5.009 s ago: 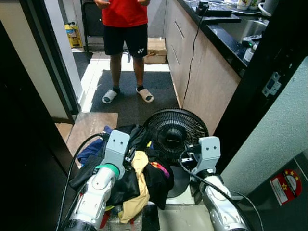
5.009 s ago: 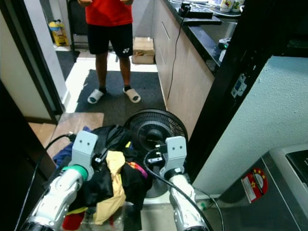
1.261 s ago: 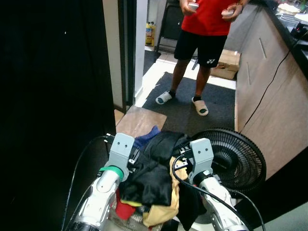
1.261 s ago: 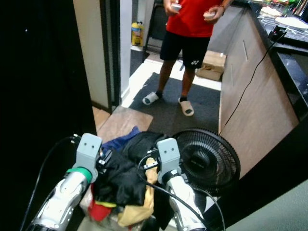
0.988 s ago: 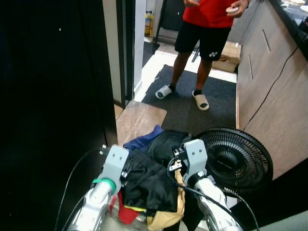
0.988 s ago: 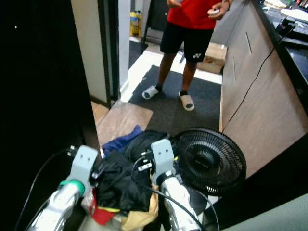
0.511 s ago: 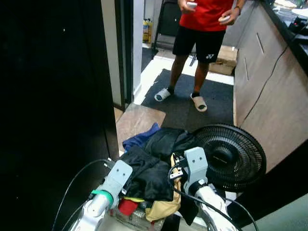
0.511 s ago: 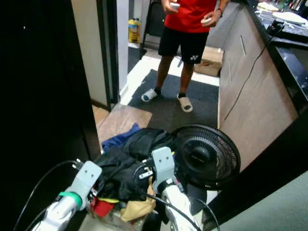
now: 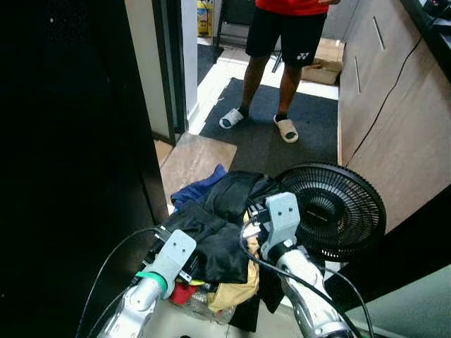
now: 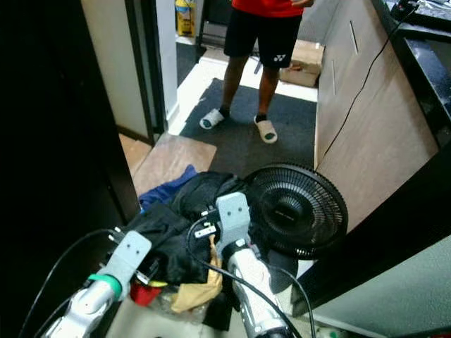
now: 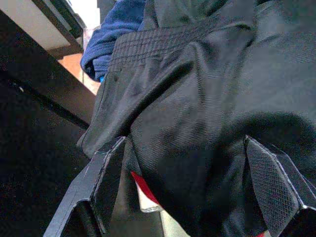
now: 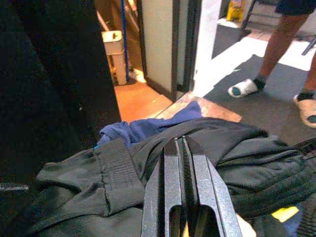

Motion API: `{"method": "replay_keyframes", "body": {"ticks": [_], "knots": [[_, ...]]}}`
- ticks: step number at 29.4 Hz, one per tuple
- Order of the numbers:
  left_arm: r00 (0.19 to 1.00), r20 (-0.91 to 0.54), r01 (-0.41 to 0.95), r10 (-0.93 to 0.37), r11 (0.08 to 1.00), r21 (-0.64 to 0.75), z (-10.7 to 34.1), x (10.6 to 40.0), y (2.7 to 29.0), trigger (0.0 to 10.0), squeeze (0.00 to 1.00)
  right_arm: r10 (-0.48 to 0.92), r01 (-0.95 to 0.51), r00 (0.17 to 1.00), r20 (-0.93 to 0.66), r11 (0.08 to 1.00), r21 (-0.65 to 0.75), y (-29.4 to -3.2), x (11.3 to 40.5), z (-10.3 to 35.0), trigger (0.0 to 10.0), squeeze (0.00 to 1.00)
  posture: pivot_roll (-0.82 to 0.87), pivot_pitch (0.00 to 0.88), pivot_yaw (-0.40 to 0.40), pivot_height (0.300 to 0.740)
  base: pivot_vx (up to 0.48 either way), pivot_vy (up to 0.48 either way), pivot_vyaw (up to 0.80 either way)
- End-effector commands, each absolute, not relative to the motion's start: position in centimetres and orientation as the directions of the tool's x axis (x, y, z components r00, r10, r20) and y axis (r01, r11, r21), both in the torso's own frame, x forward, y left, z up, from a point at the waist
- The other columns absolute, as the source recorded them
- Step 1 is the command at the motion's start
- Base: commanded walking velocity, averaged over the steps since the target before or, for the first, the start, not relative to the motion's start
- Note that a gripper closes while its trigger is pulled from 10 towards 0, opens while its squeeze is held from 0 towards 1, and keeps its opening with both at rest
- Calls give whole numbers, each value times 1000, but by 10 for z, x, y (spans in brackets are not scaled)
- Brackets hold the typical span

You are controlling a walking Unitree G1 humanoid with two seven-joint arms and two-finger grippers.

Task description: Clothes washing

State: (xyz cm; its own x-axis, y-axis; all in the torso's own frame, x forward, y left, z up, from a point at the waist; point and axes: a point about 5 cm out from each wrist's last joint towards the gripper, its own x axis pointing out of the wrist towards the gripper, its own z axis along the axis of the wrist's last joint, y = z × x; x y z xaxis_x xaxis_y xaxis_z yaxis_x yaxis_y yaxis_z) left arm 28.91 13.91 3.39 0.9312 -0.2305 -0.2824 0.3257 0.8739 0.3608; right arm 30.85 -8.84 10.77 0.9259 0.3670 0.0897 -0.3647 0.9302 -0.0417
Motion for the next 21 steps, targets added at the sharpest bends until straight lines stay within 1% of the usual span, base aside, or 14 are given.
{"method": "replay_keyframes", "body": {"ticks": [1, 2, 3, 4, 5, 6, 7, 14, 17, 18, 19, 20, 21], "knots": [[928, -298, 323, -221, 877, 355, 29, 286, 140, 10000, 0, 372, -373, 927, 49, 928, 6, -89, 304, 99, 10000, 0, 68, 167, 8, 740, 0, 0, 0], [933, -288, 313, -217, 882, 351, 31, 287, 140, 10000, 0, 345, -347, 938, 34, 936, 58, -92, 304, 96, 10000, 0, 74, 157, 7, 740, 0, 0, 0], [933, -288, 313, -217, 882, 351, 31, 287, 140, 10000, 0, 345, -347, 938, 34, 936, 58, -92, 304, 96, 10000, 0, 74, 157, 7, 740, 0, 0, 0], [935, -281, 307, -214, 886, 348, 33, 288, 140, 10000, 0, 325, -326, 945, 21, 941, 95, -94, 305, 93, 10000, 0, 74, 157, 7, 740, 0, 0, 0], [938, -273, 300, -211, 890, 342, 35, 289, 140, 10000, 0, 315, -315, 949, 20, 943, 111, -97, 306, 93, 10000, 180, 79, 150, 8, 740, 0, 0, 0], [940, -269, 296, -210, 893, 338, 36, 290, 140, 10000, 0, 310, -310, 950, 22, 944, 113, -99, 306, 93, 10000, 180, 79, 150, 8, 740, 0, 0, 0], [941, -267, 295, -210, 894, 337, 36, 290, 140, 10000, 0, 312, -313, 950, 24, 943, 110, -99, 306, 93, 10000, 1000, 82, 146, 9, 740, 0, 0, 0], [942, -260, 297, -214, 893, 338, 38, 291, 138, 10000, 0, 358, -357, 934, 16, 927, 115, -95, 307, 91, 10000, 1000, 89, 149, 7, 740, 0, 0, 0], [942, -256, 295, -215, 894, 338, 38, 291, 137, 10000, 0, 398, -394, 917, -7, 911, 123, -90, 305, 87, 10000, 1000, 98, 158, 1, 740, 0, 0, 0], [943, -257, 294, -213, 894, 338, 37, 290, 138, 10000, 0, 432, -425, 901, -34, 896, 126, -86, 303, 82, 10000, 1000, 102, 163, -1, 740, 0, 0, 0], [943, -257, 294, -213, 894, 338, 37, 290, 138, 10000, 0, 432, -425, 901, -34, 896, 126, -86, 303, 82, 10000, 1000, 102, 163, -1, 740, 0, 0, 0], [943, -259, 292, -210, 895, 338, 36, 288, 139, 10000, 0, 477, -466, 877, -65, 875, 134, -80, 300, 76, 10000, 1000, 106, 165, -4, 740, 0, 0, 0], [943, -259, 292, -210, 895, 338, 36, 288, 139, 10000, 0, 477, -466, 877, -65, 875, 134, -80, 300, 76, 10000, 1000, 106, 165, -4, 740, 0, 0, 0]]}}
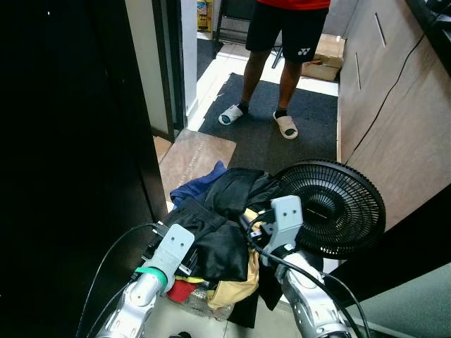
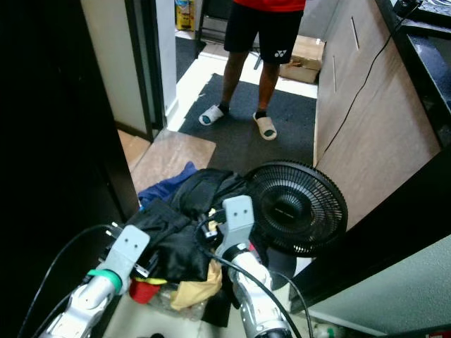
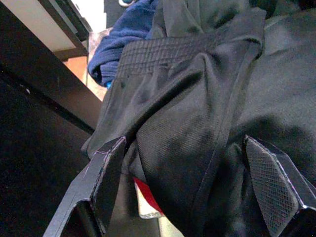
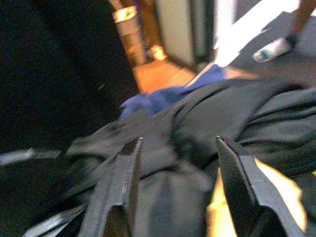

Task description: Clothes washing

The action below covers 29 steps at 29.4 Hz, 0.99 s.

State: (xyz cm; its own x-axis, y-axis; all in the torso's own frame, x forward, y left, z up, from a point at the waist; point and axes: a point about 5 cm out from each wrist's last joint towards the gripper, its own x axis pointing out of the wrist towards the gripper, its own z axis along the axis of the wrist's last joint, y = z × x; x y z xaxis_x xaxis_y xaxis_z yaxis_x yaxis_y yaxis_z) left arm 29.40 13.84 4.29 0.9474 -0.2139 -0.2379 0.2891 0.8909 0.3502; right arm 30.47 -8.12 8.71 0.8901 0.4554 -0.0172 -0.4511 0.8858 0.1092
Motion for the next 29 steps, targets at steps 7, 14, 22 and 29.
{"method": "replay_keyframes", "body": {"ticks": [7, 14, 22, 29], "knots": [[947, -261, 270, -185, 900, 342, 35, 284, 144, 10000, 0, 669, -650, 721, -180, 743, 159, -51, 287, 57, 10000, 1000, 137, 181, -15, 740, 0, 0, 0], [952, -259, 249, -163, 904, 348, 38, 280, 154, 10000, 0, 688, -666, 685, -241, 725, 175, -46, 289, 48, 10000, 0, 171, 221, -4, 740, 0, 0, 0], [950, -282, 238, -138, 901, 362, 37, 264, 168, 10000, 0, 533, -554, 767, -358, 831, 52, -62, 297, 33, 10000, 0, 205, 278, 13, 740, 0, 0, 0], [947, -288, 243, -139, 899, 365, 38, 260, 169, 10000, 0, 487, -519, 782, -388, 854, 25, -72, 302, 30, 10000, 0, 216, 309, 27, 740, 0, 0, 0]]}}
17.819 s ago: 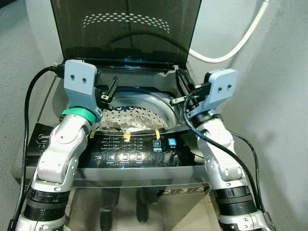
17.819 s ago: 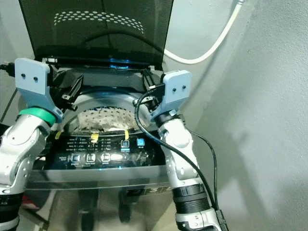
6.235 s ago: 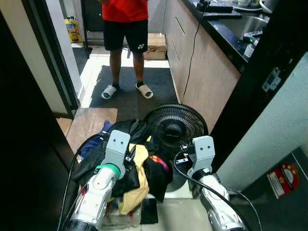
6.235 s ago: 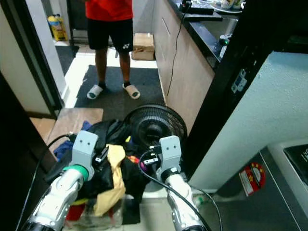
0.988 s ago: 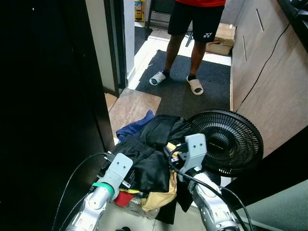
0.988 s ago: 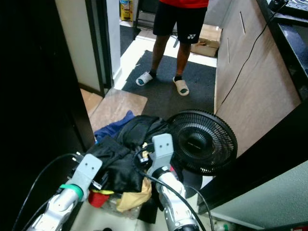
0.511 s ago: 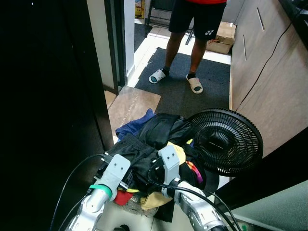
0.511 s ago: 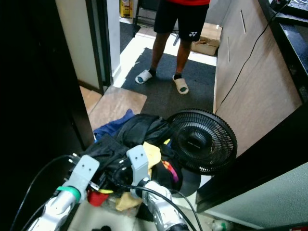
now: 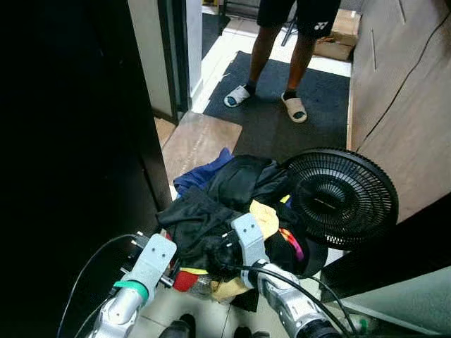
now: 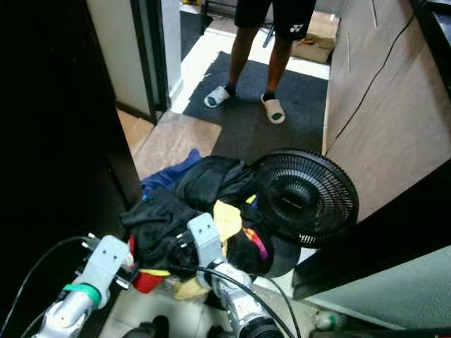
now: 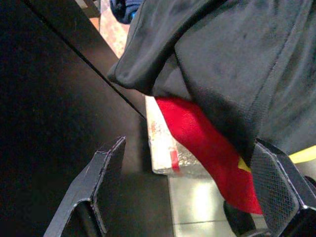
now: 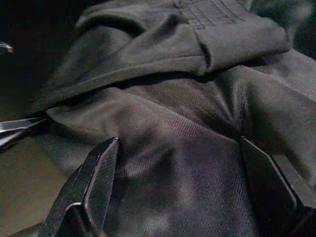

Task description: Clothes washing

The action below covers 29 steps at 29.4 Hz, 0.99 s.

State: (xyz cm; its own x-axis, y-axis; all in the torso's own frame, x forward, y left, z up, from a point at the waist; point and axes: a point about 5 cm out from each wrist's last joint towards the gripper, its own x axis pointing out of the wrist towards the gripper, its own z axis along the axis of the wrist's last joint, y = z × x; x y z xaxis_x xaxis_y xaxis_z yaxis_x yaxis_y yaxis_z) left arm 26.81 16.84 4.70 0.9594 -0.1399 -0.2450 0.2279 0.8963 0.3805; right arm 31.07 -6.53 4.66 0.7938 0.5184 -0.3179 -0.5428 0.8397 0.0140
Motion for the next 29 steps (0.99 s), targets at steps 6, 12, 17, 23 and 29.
{"method": "replay_keyframes", "body": {"ticks": [6, 12, 17, 23, 29], "knots": [[944, -299, 251, -141, 894, 371, 40, 255, 171, 10000, 0, 439, -495, 784, -439, 869, -13, -77, 301, 21, 10000, 0, 234, 331, 38, 740, 0, 0, 0], [940, -315, 248, -127, 890, 382, 41, 247, 179, 10000, 0, 433, -472, 775, -460, 881, 34, -77, 294, 11, 4863, 0, 264, 348, 50, 740, 0, 0, 0], [938, -324, 248, -121, 888, 388, 43, 242, 182, 10000, 0, 444, -460, 773, -453, 884, 81, -74, 293, 9, 784, 0, 281, 353, 62, 740, 0, 0, 0], [935, -336, 249, -111, 881, 401, 47, 236, 190, 10000, 0, 471, -448, 765, -440, 879, 162, -68, 293, 9, 0, 0, 300, 353, 78, 740, 0, 0, 0], [933, -345, 252, -108, 878, 408, 47, 236, 193, 10000, 0, 489, -425, 776, -398, 872, 243, -68, 292, 11, 0, 0, 289, 341, 83, 740, 0, 0, 0]]}}
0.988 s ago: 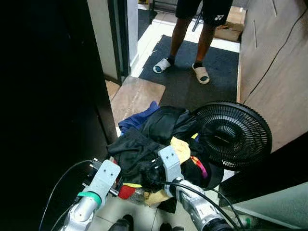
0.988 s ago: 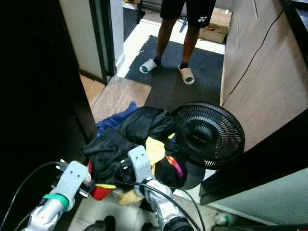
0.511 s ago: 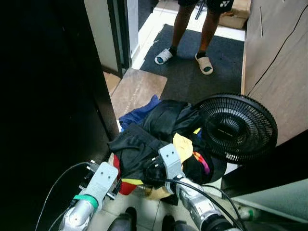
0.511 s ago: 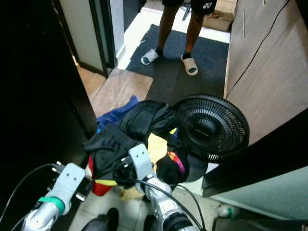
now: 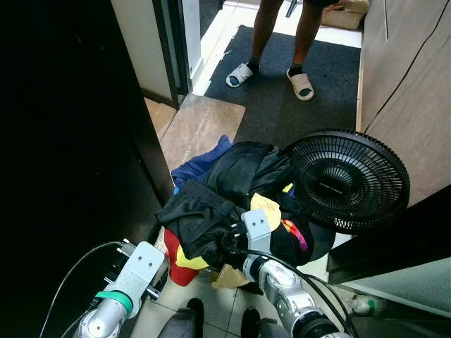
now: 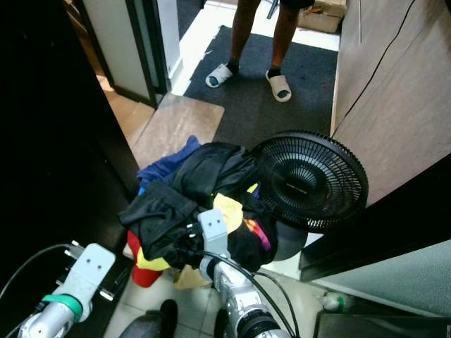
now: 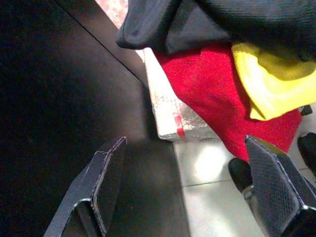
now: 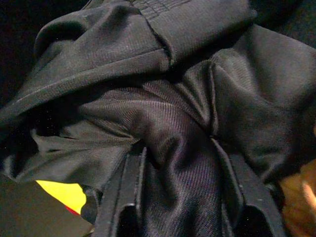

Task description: Clothes washing

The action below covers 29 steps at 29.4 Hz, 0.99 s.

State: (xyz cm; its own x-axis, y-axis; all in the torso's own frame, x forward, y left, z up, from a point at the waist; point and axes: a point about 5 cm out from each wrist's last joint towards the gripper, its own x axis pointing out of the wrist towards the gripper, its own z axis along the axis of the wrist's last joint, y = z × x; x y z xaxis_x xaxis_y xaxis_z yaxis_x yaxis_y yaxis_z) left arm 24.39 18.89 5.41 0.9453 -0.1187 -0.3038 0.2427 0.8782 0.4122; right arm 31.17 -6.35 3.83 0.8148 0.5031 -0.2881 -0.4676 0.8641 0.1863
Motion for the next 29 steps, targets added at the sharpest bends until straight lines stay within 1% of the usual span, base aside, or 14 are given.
{"method": "replay_keyframes", "body": {"ticks": [1, 11, 13, 16, 18, 19, 20, 21, 23, 26, 27, 28, 29], "knots": [[932, -346, 253, -109, 878, 407, 47, 237, 192, 10000, 0, 491, -420, 780, -387, 870, 256, -69, 293, 12, 0, 0, 280, 333, 80, 740, 0, 0, 0], [933, -339, 255, -118, 882, 396, 48, 243, 186, 10000, 0, 474, -401, 829, -296, 874, 275, -76, 299, 23, 0, 0, 257, 309, 74, 740, 0, 0, 0], [935, -333, 253, -119, 884, 392, 49, 246, 185, 10000, 0, 458, -395, 856, -239, 879, 267, -79, 304, 32, 0, 0, 243, 281, 66, 740, 0, 0, 0], [937, -327, 249, -120, 887, 389, 49, 248, 184, 10000, 0, 448, -395, 873, -194, 881, 260, -81, 308, 40, 0, 0, 240, 272, 63, 740, 0, 0, 0], [942, -313, 240, -119, 891, 385, 52, 252, 183, 10000, 0, 427, -392, 897, -114, 888, 241, -86, 314, 54, 0, 0, 236, 263, 60, 740, 0, 0, 0], [949, -293, 228, -117, 896, 381, 55, 257, 181, 10000, 0, 401, -392, 916, -11, 901, 189, -92, 322, 75, 0, 0, 223, 232, 52, 740, 0, 0, 0], [952, -284, 221, -115, 899, 379, 56, 260, 180, 10000, 0, 388, -389, 921, 41, 906, 166, -94, 326, 86, 0, 0, 215, 210, 47, 740, 0, 0, 0], [954, -278, 217, -113, 900, 377, 57, 262, 180, 10000, 0, 380, -387, 922, 75, 909, 153, -96, 328, 93, 0, 0, 215, 210, 47, 740, 0, 0, 0], [958, -264, 208, -111, 903, 375, 61, 265, 179, 10000, 0, 366, -383, 921, 136, 913, 140, -100, 331, 107, 0, 0, 212, 199, 44, 740, 0, 0, 0], [960, -257, 204, -110, 905, 374, 62, 267, 178, 10000, 0, 359, -382, 919, 165, 914, 136, -102, 333, 114, 0, 0, 212, 199, 44, 740, 0, 0, 0], [974, -204, 167, -98, 919, 357, 75, 275, 179, 10000, 0, 335, -370, 896, 291, 926, 73, -110, 338, 149, 0, 0, 180, 125, 19, 740, 0, 0, 0], [974, -204, 167, -98, 919, 357, 75, 275, 179, 10000, 0, 335, -370, 896, 291, 926, 73, -110, 338, 149, 0, 0, 180, 125, 19, 740, 0, 0, 0], [979, -183, 152, -92, 925, 349, 80, 278, 179, 10000, 0, 328, -364, 885, 330, 930, 51, -112, 339, 160, 0, 0, 180, 125, 19, 740, 0, 0, 0]]}}
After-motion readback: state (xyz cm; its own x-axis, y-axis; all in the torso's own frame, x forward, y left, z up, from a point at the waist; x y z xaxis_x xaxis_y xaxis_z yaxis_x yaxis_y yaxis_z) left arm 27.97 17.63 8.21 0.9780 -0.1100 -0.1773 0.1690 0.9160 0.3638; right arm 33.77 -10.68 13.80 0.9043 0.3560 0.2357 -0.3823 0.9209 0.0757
